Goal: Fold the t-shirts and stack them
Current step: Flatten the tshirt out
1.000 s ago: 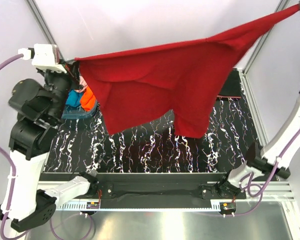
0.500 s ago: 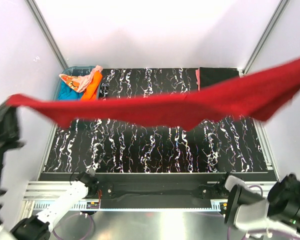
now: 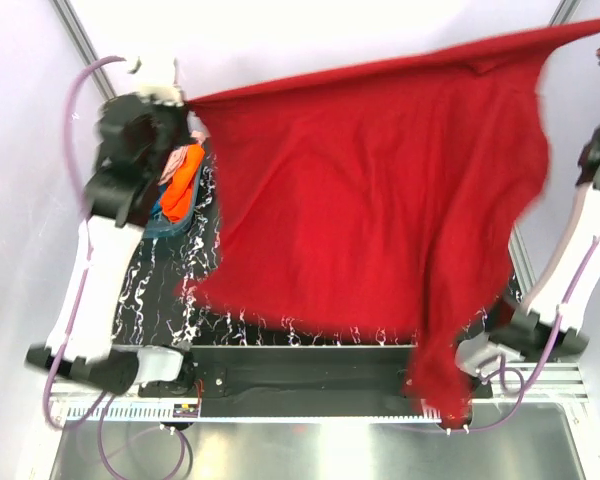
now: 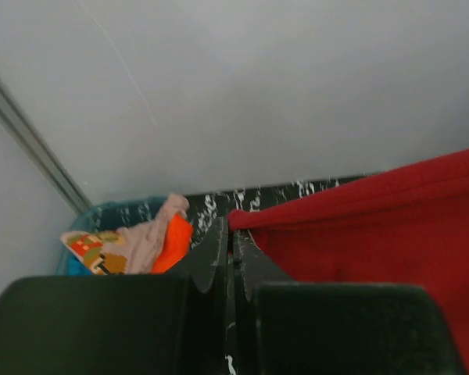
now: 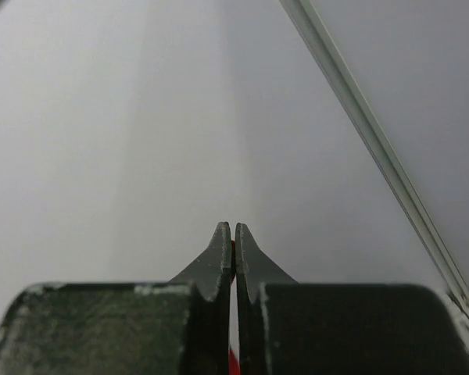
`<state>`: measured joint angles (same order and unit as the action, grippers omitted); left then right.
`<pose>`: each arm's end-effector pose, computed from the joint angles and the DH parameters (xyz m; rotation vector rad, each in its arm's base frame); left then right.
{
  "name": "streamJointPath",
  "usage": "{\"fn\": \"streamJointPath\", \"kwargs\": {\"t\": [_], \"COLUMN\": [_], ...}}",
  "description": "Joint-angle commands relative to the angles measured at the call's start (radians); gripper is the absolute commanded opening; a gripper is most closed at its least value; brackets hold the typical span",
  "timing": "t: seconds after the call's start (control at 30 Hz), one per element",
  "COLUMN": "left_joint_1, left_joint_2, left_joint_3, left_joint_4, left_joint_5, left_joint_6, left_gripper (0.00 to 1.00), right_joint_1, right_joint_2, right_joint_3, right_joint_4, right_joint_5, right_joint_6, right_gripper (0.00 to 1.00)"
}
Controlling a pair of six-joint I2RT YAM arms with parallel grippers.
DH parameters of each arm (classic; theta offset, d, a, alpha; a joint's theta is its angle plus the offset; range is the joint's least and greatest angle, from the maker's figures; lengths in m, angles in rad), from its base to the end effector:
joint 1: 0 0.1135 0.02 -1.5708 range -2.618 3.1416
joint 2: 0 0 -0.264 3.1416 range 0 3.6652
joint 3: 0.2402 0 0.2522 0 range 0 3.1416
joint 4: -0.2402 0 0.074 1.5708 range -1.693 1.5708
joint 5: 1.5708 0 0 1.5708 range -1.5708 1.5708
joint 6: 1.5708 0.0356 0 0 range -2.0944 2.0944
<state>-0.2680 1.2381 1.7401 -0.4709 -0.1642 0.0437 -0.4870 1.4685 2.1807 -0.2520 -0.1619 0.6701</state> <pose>0.2221 -0.0550 0.5369 0.1095 1.5364 -0.0517 0.2122 -0.1059 0.6301 0.4859 1.0097 0.2535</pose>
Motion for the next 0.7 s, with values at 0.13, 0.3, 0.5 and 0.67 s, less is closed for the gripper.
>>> {"fn": "streamJointPath", "kwargs": {"t": [0.13,0.3,0.5,0.67], "left_joint_1": [0.042,0.042,0.042,0.039], "left_joint_2": [0.105,0.109,-0.026,-0.199], "left_joint_3": [0.217,0.217,0.104,0.053], "left_joint_4": [0.086,0.097,0.100,0.094], "left_joint_5": [0.210,0.284,0.342,0.341], "left_joint_6": [-0.036,-0.087,-0.082,-0.117], "left_gripper": [0.00,0.00,0.00,0.00], "right_joint_1": [-0.038,-0.039,-0.039,-0.039], "right_joint_2": [0.093,0.098,-0.042,-0.226], "right_joint_3": [0.149,0.194,0.090,-0.001], "right_joint_4": [0.099,0.045,-0.007,-0.067], "right_joint_5": [0.061,0.026,0.042,0.079], "right_joint_6": [-0.017,-0.053,-0.122,-0.153], "right_gripper": [0.00,0.00,0.00,0.00]}}
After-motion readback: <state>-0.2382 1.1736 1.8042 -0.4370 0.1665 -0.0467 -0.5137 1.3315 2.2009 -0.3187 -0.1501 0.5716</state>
